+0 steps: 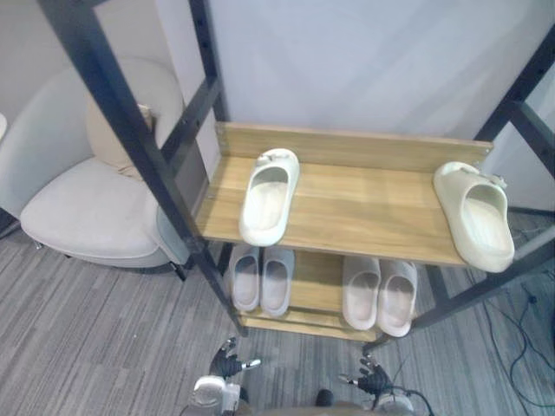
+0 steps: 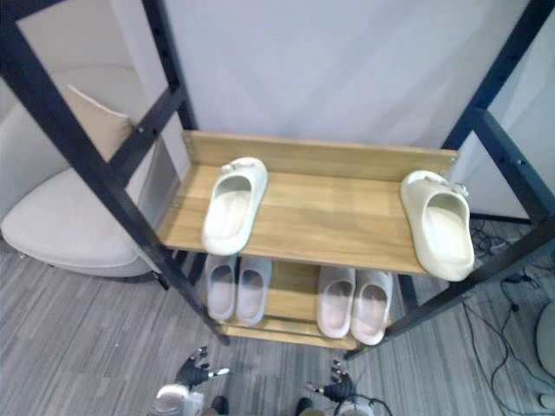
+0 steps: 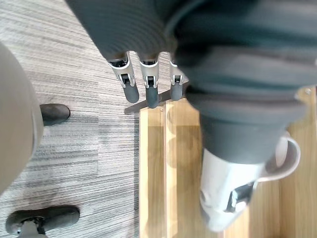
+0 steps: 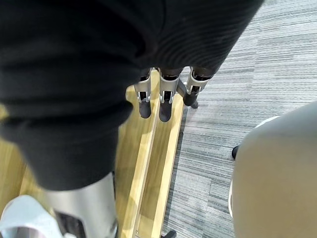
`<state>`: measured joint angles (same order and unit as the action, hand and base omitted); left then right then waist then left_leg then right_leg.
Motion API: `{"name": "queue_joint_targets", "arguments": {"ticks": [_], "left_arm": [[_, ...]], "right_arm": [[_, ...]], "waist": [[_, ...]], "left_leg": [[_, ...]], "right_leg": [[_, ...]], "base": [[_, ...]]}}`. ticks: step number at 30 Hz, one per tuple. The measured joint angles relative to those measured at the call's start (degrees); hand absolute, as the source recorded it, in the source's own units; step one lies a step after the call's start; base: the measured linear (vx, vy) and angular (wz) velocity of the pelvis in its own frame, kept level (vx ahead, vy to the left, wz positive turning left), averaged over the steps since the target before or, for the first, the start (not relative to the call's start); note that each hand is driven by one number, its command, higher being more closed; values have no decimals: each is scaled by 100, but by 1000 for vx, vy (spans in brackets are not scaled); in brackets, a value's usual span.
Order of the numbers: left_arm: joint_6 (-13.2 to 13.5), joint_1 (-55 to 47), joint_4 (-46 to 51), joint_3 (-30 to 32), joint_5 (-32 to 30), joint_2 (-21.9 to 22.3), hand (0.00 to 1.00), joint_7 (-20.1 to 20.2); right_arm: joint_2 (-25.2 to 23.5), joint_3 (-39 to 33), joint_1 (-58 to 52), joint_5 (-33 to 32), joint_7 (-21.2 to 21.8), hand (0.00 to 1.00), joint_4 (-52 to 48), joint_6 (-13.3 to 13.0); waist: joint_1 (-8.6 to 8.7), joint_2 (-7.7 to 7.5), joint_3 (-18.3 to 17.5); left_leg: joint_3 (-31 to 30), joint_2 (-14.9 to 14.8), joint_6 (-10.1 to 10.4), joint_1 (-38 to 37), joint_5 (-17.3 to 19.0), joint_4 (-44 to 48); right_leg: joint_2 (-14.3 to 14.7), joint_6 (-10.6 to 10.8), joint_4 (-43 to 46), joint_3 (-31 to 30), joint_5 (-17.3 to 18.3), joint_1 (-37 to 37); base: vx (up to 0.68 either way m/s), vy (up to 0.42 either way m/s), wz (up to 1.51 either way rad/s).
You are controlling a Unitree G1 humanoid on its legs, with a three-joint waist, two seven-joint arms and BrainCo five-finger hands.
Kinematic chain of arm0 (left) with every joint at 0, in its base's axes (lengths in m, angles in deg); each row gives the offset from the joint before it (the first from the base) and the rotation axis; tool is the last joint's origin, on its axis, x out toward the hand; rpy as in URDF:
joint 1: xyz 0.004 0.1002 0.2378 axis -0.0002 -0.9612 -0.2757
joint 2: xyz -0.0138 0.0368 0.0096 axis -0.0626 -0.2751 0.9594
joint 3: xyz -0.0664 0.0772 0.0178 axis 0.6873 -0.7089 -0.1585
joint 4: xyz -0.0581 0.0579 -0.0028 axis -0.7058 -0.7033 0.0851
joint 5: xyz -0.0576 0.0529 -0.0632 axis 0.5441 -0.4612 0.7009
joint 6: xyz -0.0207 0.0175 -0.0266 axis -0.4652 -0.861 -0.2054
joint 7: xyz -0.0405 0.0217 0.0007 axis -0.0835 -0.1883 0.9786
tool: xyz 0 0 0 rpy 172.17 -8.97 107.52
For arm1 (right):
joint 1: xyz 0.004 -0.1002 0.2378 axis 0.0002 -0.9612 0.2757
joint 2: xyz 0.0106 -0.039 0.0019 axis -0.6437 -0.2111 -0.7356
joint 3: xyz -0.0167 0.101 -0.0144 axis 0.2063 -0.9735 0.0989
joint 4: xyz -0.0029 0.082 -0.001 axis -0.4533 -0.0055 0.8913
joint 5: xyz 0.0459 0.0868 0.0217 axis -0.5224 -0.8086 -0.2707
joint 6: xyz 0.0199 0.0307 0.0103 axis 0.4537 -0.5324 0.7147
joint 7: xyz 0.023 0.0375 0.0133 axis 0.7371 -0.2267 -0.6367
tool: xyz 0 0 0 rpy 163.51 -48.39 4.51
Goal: Organize the slippers on the shoe rack
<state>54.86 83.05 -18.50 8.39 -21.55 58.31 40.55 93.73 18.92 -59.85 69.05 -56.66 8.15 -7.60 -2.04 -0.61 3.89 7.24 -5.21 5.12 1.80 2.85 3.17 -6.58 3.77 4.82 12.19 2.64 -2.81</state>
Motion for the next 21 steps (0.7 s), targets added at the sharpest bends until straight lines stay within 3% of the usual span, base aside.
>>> {"name": "queue_joint_targets", "arguments": {"ticks": [4, 7, 16, 21], "left_arm": [[2, 8, 1, -190, -108, -33, 0, 91], [-1, 19, 53, -678, -210, -157, 0, 187], [61, -304, 2821, -2156, -181, -502, 0, 713], [107, -191, 3783, -2885, 57, -648, 0, 1045]], "right_arm": [[8, -215, 75, -100, -7, 0, 205, 4], [43, -269, 83, -149, -9, 0, 273, 7], [120, -444, 104, -270, -3, 0, 397, -9], [150, -431, 97, -267, 1, 0, 395, -12]], "waist": [[10, 20, -10], [26, 34, -22], [149, 114, -94], [170, 158, -133]], "left_leg": [[-7, 69, -45, -80, -84, -140], [-36, 122, -70, -241, -101, -226], [-328, 264, -139, -330, -168, -410], [-358, 275, -141, -367, -168, -463]], "right_leg": [[-23, 32, -238, 1, -157, 120], [-51, 64, -343, 22, -193, 285], [-146, 125, -460, 268, -181, 470], [-143, 125, -509, 296, -180, 512]], "base": [[-17, 35, 1], [-10, 29, 4], [17, 15, 15], [36, 3, 2]]}}
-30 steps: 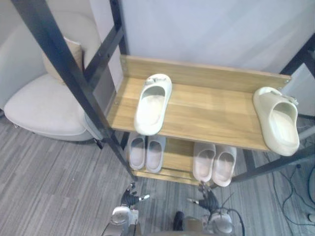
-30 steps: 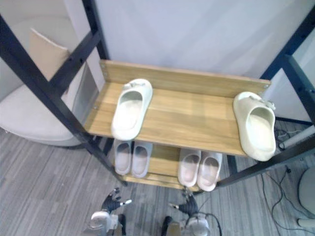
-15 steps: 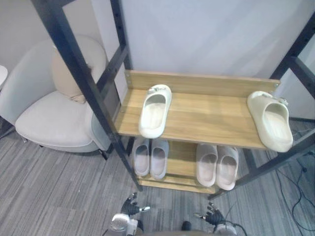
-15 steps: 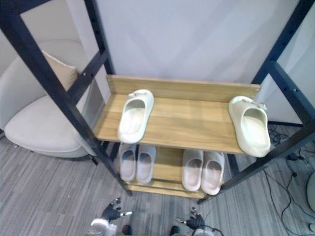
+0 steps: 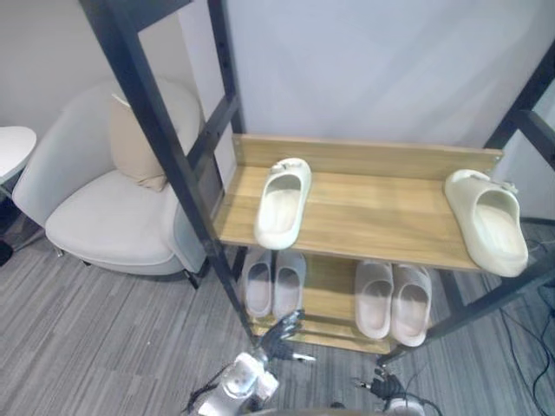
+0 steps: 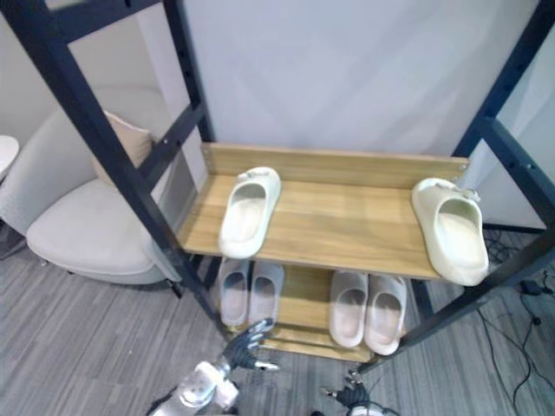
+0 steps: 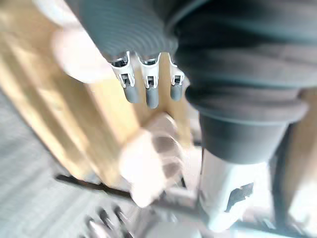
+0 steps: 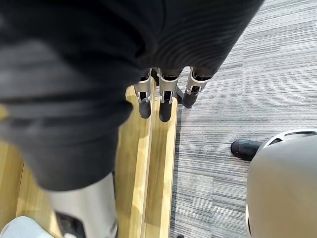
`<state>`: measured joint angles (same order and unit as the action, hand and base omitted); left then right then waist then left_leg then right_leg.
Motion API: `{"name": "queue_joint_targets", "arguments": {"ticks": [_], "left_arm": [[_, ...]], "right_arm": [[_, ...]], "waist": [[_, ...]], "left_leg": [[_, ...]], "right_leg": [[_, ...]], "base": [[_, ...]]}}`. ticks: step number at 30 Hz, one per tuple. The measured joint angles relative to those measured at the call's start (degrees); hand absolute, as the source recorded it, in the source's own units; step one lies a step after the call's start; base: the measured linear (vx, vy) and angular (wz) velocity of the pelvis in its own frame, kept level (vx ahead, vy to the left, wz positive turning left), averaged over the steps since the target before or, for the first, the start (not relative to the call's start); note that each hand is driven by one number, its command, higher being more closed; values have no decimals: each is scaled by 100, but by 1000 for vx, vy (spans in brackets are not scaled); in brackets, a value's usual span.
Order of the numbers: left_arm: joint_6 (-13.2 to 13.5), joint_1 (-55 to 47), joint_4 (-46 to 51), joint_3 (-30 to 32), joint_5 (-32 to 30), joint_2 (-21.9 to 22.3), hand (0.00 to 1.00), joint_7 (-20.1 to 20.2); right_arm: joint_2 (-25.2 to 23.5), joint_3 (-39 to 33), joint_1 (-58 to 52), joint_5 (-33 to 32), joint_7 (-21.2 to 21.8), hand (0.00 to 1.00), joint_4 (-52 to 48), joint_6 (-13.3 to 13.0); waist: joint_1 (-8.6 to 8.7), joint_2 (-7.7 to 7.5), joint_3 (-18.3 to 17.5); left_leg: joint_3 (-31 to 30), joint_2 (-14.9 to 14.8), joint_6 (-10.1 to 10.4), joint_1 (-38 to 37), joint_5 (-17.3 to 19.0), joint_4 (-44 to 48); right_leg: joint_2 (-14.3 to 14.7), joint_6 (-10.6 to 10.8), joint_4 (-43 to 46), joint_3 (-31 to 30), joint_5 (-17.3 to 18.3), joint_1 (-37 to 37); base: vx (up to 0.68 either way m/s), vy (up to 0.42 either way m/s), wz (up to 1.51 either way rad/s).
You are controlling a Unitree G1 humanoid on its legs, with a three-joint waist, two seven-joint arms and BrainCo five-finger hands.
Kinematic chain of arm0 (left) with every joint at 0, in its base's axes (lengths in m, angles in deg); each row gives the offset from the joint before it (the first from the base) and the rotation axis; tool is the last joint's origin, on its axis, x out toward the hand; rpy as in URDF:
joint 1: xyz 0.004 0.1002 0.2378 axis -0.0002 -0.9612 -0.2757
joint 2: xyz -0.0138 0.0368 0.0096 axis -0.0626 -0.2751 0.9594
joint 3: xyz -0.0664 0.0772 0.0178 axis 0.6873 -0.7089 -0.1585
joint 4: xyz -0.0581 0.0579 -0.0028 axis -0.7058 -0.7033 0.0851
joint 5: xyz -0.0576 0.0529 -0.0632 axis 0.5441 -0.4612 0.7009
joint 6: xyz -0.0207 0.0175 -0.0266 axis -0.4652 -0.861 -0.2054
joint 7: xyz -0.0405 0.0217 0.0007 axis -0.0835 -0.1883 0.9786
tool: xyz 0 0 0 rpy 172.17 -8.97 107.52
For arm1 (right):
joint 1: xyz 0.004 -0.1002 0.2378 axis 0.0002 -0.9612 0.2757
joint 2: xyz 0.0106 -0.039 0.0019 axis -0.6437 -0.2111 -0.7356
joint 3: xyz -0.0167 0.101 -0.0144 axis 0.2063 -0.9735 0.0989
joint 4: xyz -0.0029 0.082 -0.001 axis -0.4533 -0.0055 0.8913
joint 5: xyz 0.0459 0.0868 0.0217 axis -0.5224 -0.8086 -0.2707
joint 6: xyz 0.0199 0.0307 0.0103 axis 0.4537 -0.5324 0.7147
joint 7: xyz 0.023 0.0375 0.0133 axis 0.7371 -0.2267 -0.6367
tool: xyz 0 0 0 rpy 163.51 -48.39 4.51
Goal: Organize the slippers on the shoe rack
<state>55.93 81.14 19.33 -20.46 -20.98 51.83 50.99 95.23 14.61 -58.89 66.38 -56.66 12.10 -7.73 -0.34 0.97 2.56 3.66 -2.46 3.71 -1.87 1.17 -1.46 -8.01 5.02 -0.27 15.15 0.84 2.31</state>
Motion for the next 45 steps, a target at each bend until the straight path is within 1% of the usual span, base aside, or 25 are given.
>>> {"name": "queue_joint_targets", "arguments": {"ticks": [4, 5, 8, 10, 11, 12, 15, 16, 17, 18, 21, 23, 24, 25, 27, 28, 30, 32, 34, 36, 37, 38, 40, 45], "left_arm": [[5, 17, 754, -362, 384, -12, 0, 99], [6, 18, 1049, -444, 588, -19, 0, 165], [7, 52, 1703, -510, 1030, -56, 0, 178], [12, 223, 2223, -511, 1260, -189, 0, 141], [36, 285, 2404, -486, 1346, -226, 0, 75], [67, 380, 2599, -435, 1436, -225, 0, -9], [139, 551, 2877, -319, 1496, -218, 0, -141], [156, 656, 3015, -224, 1499, -196, 0, -257], [159, 735, 3174, -91, 1501, -149, 0, -369], [165, 762, 3218, -47, 1501, -135, 0, -391], [170, 1080, 3404, 349, 1490, -11, 0, -719], [170, 1314, 3409, 622, 1475, 91, 0, -849], [170, 1508, 3407, 806, 1396, 116, 0, -994], [170, 1568, 3407, 865, 1373, 121, 0, -1031], [171, 2011, 3377, 1267, 1202, 135, 0, -1302], [173, 2095, 3352, 1345, 1189, 136, 0, -1349], [185, 2520, 3000, 1732, 1069, 143, 0, -1590], [173, 2720, 2683, 1935, 975, 138, 0, -1731], [164, 2853, 2422, 2075, 972, 126, 0, -1805], [153, 3032, 1940, 2228, 793, 30, 0, -1921], [149, 3053, 1854, 2243, 764, 4, 0, -1951], [100, 3080, 1580, 2327, 751, -38, 0, -1978], [8, 3080, 1374, 2455, 747, -114, 0, -1994], [-99, 3095, 1065, 2646, 554, -375, 0, -1992]], "right_arm": [[51, 20, -26, 9, 5, 0, -9, -2], [74, 38, -41, 14, 15, 0, -10, -2], [150, 87, -75, 15, 17, 0, -11, -3], [178, 143, -109, 15, 14, 0, -11, -2], [190, 192, -119, 15, 10, 0, -12, -2], [225, 251, -120, 16, 8, 0, -15, -2], [255, 289, -118, 20, 8, 0, -15, -1], [268, 292, -137, 22, 8, 0, -5, 0], [286, 293, -152, 23, 7, 0, 7, 5], [291, 292, -161, 23, 7, 0, 7, 5], [317, 291, -204, 24, 1, 0, 46, 18], [328, 290, -234, 26, 0, 0, 69, 39], [332, 290, -249, 25, 0, 0, 78, 65], [334, 290, -253, 26, 0, 0, 84, 74], [339, 287, -298, 25, 1, 0, 95, 104], [339, 287, -305, 25, 1, 0, 95, 108], [341, 284, -304, 25, 2, 0, 95, 142], [339, 284, -306, 24, 7, 0, 95, 157], [338, 281, -304, 24, 7, 0, 94, 160], [332, 281, -281, 23, 8, 0, 23, 211], [331, 281, -277, 23, 9, 0, 7, 213], [332, 280, -269, 23, 8, 0, -34, 215], [328, 280, -202, 22, 9, 0, -37, 217], [284, 240, -75, 20, 9, 0, -81, 218]], "waist": [[31, 23, -28], [31, 27, -40], [31, 52, -56], [31, 48, -67], [31, 37, -85], [31, 61, -107], [31, 55, -113], [31, 45, -136], [31, 67, -156], [31, 57, -154], [30, 62, -166], [30, 66, -171], [32, 61, -170], [33, 61, -169], [35, 44, -164], [37, 42, -165], [44, 46, -176], [76, 34, -169], [101, 25, -163], [135, 15, -162], [143, 15, -162], [178, 13, -160], [221, -4, -149], [282, -46, -120]], "left_leg": [[-111, 10, -1, -38, 0, -32], [-131, 7, 0, -39, -1, -35], [-136, 4, 0, -45, 0, -42], [-152, 5, 0, -73, 1, -52], [-152, 5, 0, -71, 1, -59], [-150, 7, 0, -71, 1, -62], [-153, 7, 0, -69, 0, -70], [-156, 4, 1, -52, 0, -72], [-161, 6, 1, -41, 1, -72], [-162, 6, 1, -34, 1, -72], [-168, 5, 1, -6, 1, -57], [-172, 5, 0, 0, 1, -52], [-173, 3, 0, 5, 1, -46], [-174, 3, 0, 6, 1, -44], [-183, 3, 0, 29, 2, -39], [-184, 3, 0, 37, 2, -37], [-187, 3, 1, 97, -1, -28], [-188, 4, 1, 99, -1, -29], [-188, 8, 0, 108, 0, -31], [-184, 14, 1, 163, -1, -38], [-184, 14, 1, 173, -1, -37], [-184, 13, 1, 178, -1, -41], [-183, 12, 1, 182, -1, -53], [-152, 18, 1, 185, 0, -81]], "right_leg": [[-1, -7, -18, 94, 26, 93], [0, -9, -18, 127, 42, 107], [5, -15, -39, 141, 46, 124], [8, -15, -82, 160, 46, 173], [10, -15, -98, 162, 45, 174], [9, -16, -102, 161, 44, 174], [10, -15, -113, 168, 44, 173], [8, -11, -114, 165, 44, 166], [5, -7, -114, 169, 46, 162], [5, -6, -114, 169, 46, 161], [5, -4, -104, 168, 47, 168], [4, -1, -99, 168, 51, 166], [4, 2, -95, 167, 53, 163], [4, 2, -92, 167, 54, 162], [3, 5, -86, 169, 58, 143], [3, 5, -83, 169, 58, 135], [-1, 5, -53, 167, 57, 65], [-1, 6, -52, 167, 58, 63], [-5, 9, -53, 167, 60, 53], [4, -1, -99, 173, 46, -28], [7, -3, -110, 174, 41, -32], [13, -4, -139, 178, 34, -29], [27, -20, -215, 175, -3, -20], [50, -33, -423, 146, -125, 21]], "base": [[40, 1, 13], [28, -7, 12], [6, -2, 2], [-3, -1, 3], [0, 0, 0], [0, 0, 0], [0, 0, 0], [0, 0, 0], [0, 0, 0], [0, 0, 0], [0, 0, 0], [0, 0, 0], [0, 0, 0], [0, 0, 0], [0, 0, 0], [0, 0, 0], [0, 0, 0], [0, 0, 0], [0, 0, 0], [0, 0, 0], [0, 0, 0], [0, 0, 0], [38, -5, -5], [21, 0, -7]]}}
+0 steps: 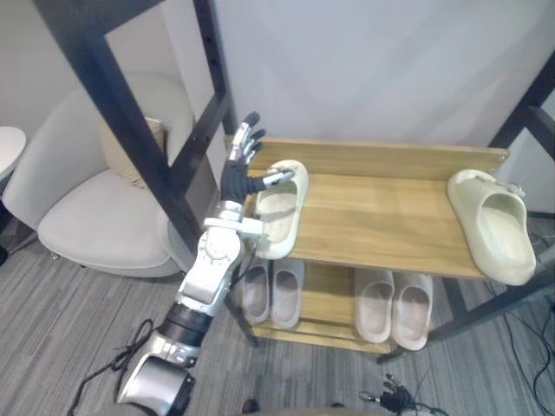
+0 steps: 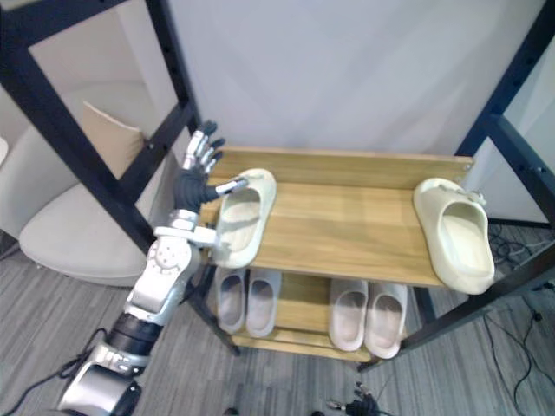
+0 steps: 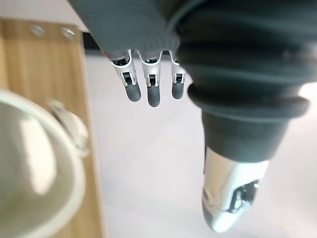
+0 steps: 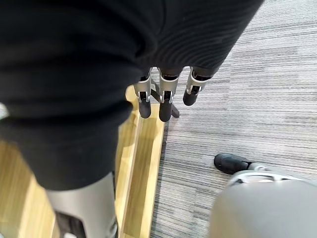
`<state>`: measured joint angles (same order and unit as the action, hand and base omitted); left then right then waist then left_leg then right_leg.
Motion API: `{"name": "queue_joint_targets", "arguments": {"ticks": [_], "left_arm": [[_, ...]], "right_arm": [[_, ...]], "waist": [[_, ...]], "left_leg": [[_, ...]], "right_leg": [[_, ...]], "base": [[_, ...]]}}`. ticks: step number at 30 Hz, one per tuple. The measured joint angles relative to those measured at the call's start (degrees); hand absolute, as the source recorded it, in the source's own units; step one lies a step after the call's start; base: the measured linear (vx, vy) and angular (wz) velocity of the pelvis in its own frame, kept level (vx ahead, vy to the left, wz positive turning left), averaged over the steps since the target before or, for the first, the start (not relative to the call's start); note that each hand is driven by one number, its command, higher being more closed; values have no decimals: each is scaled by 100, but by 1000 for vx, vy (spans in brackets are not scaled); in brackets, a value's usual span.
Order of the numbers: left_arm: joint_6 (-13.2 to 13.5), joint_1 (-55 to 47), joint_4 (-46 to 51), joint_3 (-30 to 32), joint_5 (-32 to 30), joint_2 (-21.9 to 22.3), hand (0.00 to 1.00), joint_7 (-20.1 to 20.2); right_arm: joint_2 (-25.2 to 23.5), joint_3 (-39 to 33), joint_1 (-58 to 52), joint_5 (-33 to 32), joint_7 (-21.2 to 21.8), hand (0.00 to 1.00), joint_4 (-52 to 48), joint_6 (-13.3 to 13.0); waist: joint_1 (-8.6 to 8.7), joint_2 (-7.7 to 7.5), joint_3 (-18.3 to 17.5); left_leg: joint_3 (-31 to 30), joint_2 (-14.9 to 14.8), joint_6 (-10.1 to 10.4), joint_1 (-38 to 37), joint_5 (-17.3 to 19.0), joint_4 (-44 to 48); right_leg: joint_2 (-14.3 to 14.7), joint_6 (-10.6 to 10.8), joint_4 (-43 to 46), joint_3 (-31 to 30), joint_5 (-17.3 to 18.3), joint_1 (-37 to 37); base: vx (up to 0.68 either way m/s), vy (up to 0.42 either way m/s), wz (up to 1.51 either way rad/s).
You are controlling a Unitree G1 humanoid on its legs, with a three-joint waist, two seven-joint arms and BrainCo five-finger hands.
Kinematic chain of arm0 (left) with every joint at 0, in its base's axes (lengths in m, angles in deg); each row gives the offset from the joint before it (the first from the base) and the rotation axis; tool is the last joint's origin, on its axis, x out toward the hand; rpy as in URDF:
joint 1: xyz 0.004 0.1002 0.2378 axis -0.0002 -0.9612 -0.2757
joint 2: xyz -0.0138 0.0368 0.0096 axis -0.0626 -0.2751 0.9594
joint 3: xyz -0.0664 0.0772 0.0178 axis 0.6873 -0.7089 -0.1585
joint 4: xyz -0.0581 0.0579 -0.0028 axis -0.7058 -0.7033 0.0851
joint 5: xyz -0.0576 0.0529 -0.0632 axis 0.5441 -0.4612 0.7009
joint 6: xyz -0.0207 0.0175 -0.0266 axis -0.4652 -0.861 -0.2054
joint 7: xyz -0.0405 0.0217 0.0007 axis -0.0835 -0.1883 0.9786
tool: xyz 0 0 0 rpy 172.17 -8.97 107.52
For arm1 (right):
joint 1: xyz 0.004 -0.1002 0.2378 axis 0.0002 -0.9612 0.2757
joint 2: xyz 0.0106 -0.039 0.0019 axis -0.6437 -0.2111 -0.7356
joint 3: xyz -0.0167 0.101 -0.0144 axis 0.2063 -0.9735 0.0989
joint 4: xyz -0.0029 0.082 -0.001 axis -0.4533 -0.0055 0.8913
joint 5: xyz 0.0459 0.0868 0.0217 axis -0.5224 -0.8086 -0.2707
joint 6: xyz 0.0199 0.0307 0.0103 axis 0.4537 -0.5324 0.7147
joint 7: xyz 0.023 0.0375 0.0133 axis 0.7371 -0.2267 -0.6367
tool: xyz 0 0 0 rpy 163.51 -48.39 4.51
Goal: Organize the slippers on the shoe rack
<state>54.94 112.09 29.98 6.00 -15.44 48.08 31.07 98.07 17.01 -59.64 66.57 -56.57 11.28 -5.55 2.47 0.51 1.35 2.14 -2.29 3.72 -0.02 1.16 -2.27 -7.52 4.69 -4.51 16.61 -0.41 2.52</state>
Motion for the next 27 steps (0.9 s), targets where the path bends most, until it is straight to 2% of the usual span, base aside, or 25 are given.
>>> {"name": "queue_joint_targets", "arguments": {"ticks": [5, 16, 23, 27], "left_arm": [[-42, 0, -250, 101, -310, -84, 0, 3], [-155, -1, -466, 194, -1110, -284, 0, 61], [-163, 62, -462, 190, -1487, -305, 0, 186], [-257, 214, -547, 87, -1748, -456, 0, 280]], "right_arm": [[-9, -3, 6, -3, 16, 0, -5, 1], [-14, -2, -26, -5, 61, 0, -7, -1], [-75, -3, 15, -7, 64, 0, -25, -10], [-121, -5, -18, -12, 79, 0, -172, -12]], "waist": [[39, -31, 23], [121, 12, 107], [134, 12, 108], [177, 14, 110]], "left_leg": [[13, 5, -1, -7, 1, 0], [80, -45, 4, -108, 3, -93], [69, -47, 5, -108, 2, -104], [58, -45, 12, -108, -5, -101]], "right_leg": [[3, -6, -55, -2, -32, 52], [48, -16, -78, -118, -63, 23], [54, -14, -60, -106, -62, 38], [52, -14, -60, -100, -62, 26]], "base": [[-4, 0, -1], [-28, -2, -5], [0, 0, 0], [0, 0, 0]]}}
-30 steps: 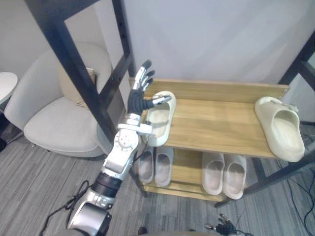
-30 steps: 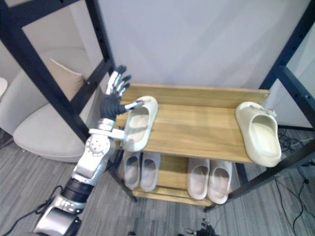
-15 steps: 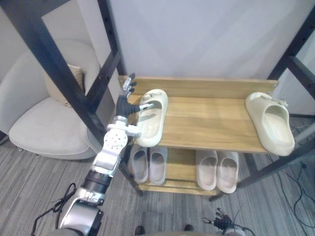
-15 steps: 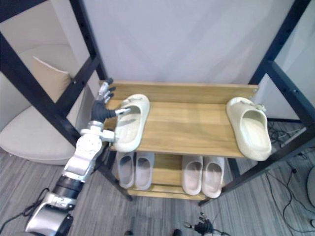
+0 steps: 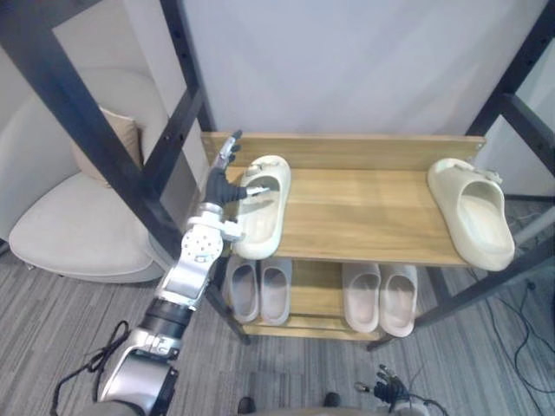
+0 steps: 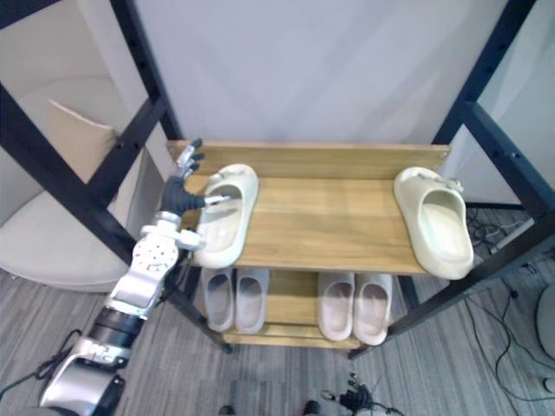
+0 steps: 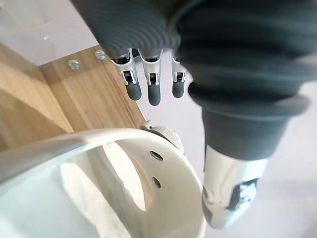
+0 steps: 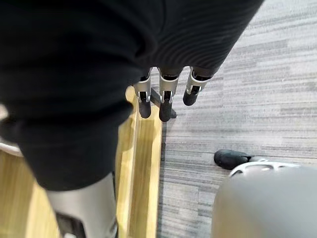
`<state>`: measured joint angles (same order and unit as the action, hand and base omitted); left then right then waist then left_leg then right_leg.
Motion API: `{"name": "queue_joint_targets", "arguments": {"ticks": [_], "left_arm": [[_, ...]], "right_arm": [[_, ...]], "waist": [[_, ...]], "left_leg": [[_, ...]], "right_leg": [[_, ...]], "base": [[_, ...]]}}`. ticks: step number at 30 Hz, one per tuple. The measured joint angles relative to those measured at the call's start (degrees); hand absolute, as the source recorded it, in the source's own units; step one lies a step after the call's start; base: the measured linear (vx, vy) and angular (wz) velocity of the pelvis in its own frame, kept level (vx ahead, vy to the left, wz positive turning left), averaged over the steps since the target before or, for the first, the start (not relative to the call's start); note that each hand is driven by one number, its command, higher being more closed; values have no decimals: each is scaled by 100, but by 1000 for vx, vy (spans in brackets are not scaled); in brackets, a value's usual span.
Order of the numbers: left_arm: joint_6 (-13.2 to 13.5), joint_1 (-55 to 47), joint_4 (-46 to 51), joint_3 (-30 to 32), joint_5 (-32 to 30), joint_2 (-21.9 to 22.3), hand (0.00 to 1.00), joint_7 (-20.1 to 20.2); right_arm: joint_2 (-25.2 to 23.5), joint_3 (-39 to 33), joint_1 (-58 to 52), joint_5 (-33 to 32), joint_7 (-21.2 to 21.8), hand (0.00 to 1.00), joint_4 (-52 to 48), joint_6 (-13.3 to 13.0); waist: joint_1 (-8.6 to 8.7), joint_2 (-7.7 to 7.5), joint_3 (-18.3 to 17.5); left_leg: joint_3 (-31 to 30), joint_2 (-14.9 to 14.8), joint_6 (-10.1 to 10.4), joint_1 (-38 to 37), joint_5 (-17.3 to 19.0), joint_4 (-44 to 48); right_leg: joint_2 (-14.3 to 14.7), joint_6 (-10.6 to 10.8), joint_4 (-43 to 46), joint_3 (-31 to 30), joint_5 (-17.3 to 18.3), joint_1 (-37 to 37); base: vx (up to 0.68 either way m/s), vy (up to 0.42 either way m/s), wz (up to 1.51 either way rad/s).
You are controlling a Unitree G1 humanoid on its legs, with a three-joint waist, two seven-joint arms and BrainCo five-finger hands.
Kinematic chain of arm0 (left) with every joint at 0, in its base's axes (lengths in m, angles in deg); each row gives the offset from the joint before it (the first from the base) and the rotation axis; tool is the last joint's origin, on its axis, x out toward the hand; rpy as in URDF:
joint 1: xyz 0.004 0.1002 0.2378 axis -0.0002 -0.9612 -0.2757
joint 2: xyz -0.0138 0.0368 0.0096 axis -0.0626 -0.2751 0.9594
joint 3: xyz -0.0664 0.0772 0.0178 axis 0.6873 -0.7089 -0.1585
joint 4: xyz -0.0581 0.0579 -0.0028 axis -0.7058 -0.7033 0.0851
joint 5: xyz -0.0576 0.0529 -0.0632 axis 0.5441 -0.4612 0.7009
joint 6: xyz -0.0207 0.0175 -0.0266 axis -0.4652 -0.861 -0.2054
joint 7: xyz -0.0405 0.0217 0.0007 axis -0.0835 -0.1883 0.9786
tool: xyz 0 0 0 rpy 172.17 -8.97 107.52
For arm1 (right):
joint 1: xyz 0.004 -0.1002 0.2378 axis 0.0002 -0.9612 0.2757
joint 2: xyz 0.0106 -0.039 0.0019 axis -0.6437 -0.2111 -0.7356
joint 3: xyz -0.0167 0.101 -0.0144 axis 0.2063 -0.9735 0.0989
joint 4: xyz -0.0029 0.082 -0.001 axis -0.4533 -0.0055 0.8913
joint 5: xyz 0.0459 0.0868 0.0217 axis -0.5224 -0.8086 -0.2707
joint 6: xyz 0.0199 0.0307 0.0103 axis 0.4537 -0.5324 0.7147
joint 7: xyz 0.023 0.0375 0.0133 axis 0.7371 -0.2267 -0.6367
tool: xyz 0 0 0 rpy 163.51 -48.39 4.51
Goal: Organize the slippers on the shoe rack
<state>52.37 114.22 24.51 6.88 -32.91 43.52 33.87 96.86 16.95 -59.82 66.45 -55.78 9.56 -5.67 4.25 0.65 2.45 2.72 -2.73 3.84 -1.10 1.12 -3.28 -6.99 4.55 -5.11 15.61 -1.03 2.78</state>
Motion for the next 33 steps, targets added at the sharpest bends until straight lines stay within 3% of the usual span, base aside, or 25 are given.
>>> {"name": "queue_joint_targets", "arguments": {"ticks": [11, 12, 18, 25, 33], "left_arm": [[-333, 611, -641, -171, -771, -45, 0, 34], [-371, 685, -733, -192, -872, -45, 100, 113], [-458, 1013, -1143, -356, -1323, -109, 100, 356], [-492, 1098, -1167, -399, -1289, -189, 100, 265], [-507, 1121, -1151, -411, -675, -183, 100, 160]], "right_arm": [[-15, -126, -4, -25, 95, 0, -4, 0], [-15, -130, -7, -57, 98, 0, -4, 0], [-24, -179, -9, -106, 127, 0, -4, -1], [-25, -203, -25, -116, 142, 0, -4, 0], [-25, -214, -24, -132, 139, 0, -4, 1]], "waist": [[7, 37, 78], [7, 39, 79], [-2, 49, 91], [26, 63, 118], [34, 67, 119]], "left_leg": [[-7, -1, 17, 0, -14, 1], [-6, -1, 23, 0, -17, 1], [19, -2, 26, 3, -36, -2], [46, -4, 31, 14, -80, -47], [39, -1, 32, 14, -82, -47]], "right_leg": [[1, 2, 0, -10, -5, -2], [1, 2, 0, -11, -7, -2], [0, -6, -11, -44, -24, -28], [-1, -3, -12, -66, -55, -77], [-3, -3, -8, -63, -56, -75]], "base": [[0, 0, 0], [0, 0, 0], [0, 0, -2], [0, 0, -2], [0, 0, 0]]}}
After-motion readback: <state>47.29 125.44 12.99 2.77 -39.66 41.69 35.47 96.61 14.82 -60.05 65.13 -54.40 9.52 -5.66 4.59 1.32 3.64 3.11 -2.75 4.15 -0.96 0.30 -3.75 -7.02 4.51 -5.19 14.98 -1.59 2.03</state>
